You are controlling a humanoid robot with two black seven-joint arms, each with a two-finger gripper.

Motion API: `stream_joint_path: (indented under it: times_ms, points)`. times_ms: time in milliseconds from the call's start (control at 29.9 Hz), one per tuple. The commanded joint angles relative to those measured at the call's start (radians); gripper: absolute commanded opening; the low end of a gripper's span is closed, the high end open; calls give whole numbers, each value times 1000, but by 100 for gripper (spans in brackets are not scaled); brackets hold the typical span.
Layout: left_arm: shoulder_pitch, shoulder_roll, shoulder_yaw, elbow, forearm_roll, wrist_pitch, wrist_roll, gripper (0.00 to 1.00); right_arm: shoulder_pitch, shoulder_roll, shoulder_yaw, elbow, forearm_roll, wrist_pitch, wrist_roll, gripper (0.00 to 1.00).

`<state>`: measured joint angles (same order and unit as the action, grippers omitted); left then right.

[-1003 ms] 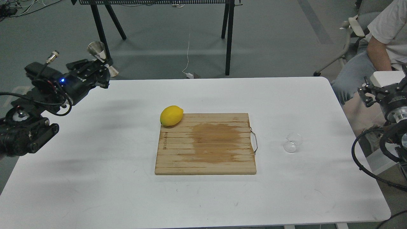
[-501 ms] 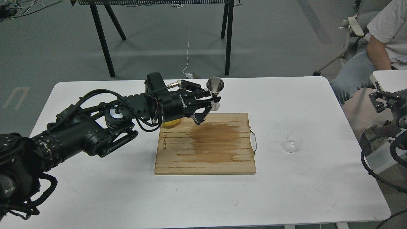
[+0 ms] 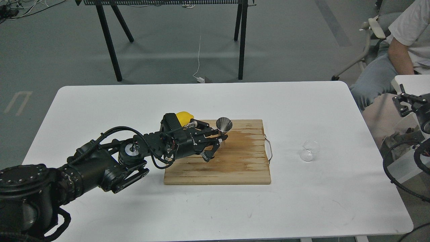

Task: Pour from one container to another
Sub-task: 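Lower the jigger upright onto the board beside the lemon, open left gripper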

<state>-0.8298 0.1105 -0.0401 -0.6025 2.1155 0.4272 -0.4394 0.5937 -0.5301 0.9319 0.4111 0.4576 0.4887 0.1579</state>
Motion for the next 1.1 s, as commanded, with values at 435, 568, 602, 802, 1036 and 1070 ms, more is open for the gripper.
stream_joint_path:
  times_ms: [435,568,602,802,1036,1070]
  points:
    - [18,-66,0,110,14,4,1,18,-14,-7,1,-6,-1,0,-1,100]
    - [17,-71,0,110,14,2,2,27,-18,-5,1,-6,-1,0,0,100]
    - [18,-71,0,110,14,2,2,29,-20,-5,1,-6,-1,0,0,100]
    - [20,-71,-1,110,12,2,2,36,-35,-5,2,-2,-1,0,0,100]
    - [23,-71,-1,109,11,5,2,58,-35,-7,2,-2,-1,0,0,100]
    - [23,-72,-3,106,11,5,2,66,-35,-7,2,-2,-1,0,0,100]
